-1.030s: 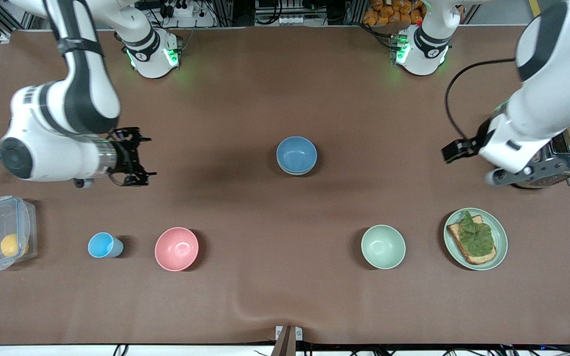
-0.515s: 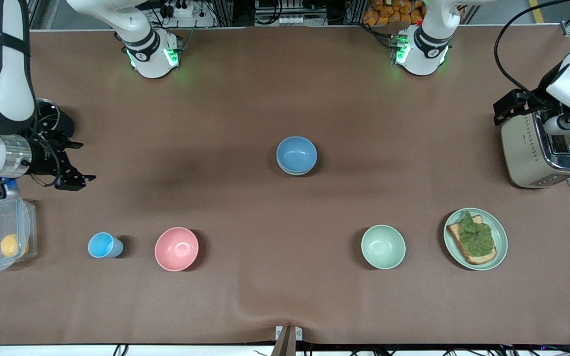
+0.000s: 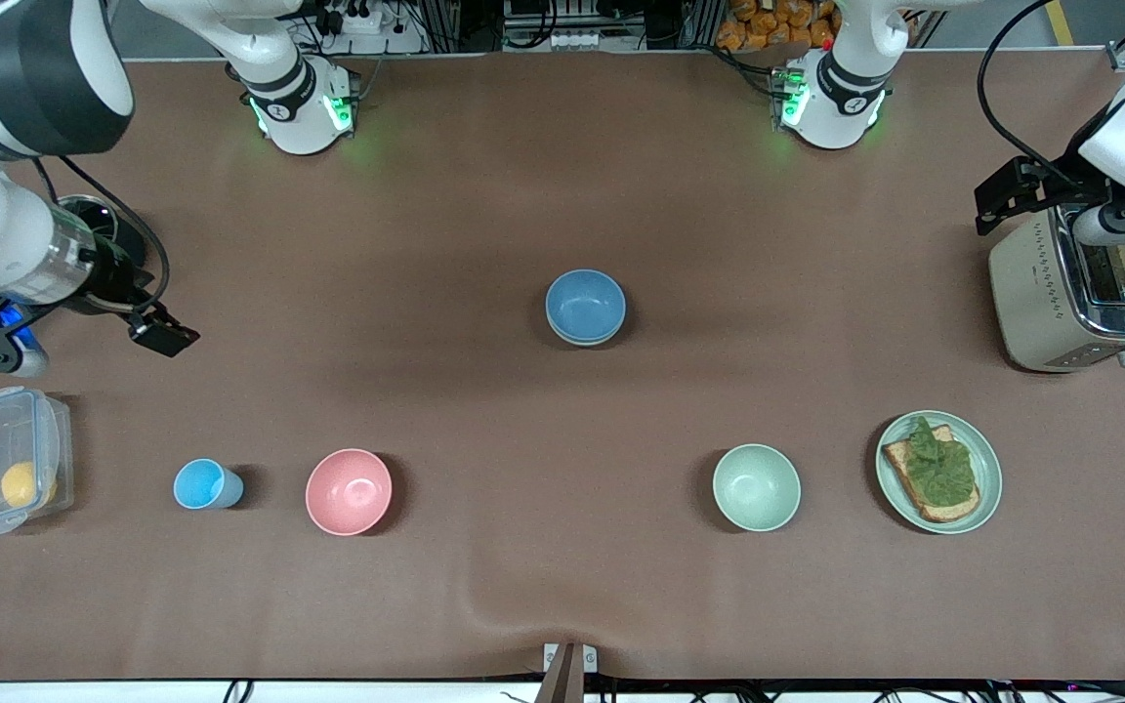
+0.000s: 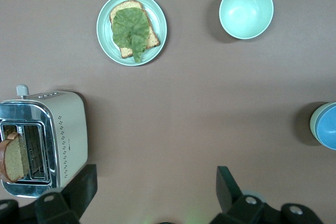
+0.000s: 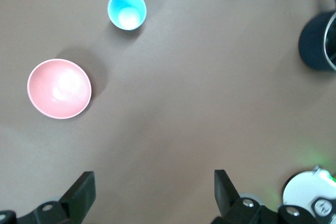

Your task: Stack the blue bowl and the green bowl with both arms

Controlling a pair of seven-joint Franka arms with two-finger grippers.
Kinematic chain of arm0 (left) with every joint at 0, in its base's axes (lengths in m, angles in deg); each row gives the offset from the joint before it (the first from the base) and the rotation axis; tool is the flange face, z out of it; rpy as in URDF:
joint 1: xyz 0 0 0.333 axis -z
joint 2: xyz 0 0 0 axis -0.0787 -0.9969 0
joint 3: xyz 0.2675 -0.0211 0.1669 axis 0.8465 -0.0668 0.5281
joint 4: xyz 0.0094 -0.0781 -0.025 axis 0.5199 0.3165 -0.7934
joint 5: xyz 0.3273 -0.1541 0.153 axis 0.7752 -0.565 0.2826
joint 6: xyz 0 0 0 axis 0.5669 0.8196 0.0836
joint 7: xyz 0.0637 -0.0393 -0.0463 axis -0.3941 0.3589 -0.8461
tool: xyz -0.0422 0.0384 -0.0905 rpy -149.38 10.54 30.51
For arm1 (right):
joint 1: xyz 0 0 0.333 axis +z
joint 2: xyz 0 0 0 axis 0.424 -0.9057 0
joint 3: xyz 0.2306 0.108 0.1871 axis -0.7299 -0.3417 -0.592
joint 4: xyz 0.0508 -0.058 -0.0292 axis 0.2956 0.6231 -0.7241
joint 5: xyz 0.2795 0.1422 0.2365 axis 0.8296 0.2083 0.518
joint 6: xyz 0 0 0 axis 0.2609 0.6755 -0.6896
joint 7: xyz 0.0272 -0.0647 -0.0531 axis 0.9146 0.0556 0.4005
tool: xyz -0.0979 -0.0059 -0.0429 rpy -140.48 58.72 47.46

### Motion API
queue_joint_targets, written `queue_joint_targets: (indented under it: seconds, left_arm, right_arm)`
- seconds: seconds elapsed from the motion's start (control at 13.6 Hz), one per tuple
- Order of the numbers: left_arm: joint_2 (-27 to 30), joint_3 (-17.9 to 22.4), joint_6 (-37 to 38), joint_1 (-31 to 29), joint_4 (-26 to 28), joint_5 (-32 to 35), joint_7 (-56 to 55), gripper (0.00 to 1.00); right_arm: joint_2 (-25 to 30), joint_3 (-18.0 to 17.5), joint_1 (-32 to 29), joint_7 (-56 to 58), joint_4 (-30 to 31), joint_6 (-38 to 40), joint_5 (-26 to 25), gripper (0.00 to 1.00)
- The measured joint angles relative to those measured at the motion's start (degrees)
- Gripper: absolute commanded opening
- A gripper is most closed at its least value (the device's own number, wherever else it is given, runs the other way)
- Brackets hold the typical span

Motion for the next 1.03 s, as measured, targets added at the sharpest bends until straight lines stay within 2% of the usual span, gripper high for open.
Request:
queue_joint_targets:
  seconds: [0.37,0.74,1.03]
  left_arm:
    - [-0.6,-0.3,0.4,0.1,0.1,-0.2,0.4,1.00]
    - [-0.6,-0.6,0.7,0.1,0.0,-1.1,3.5,1.00]
    - [-0.5,-0.7,0.8,0.1,-0.1,-1.5,3.8,1.00]
  right_arm:
    - [3.5,-0.1,-3.1,8.1,-0.7,-0.7,0.6,1.00]
    - [5.6,0.0,-3.7,24.6,-0.7,-0.1,3.2,1.00]
    - [5.6,-0.5,-3.5,27.8,-0.4,0.1,3.4,1.00]
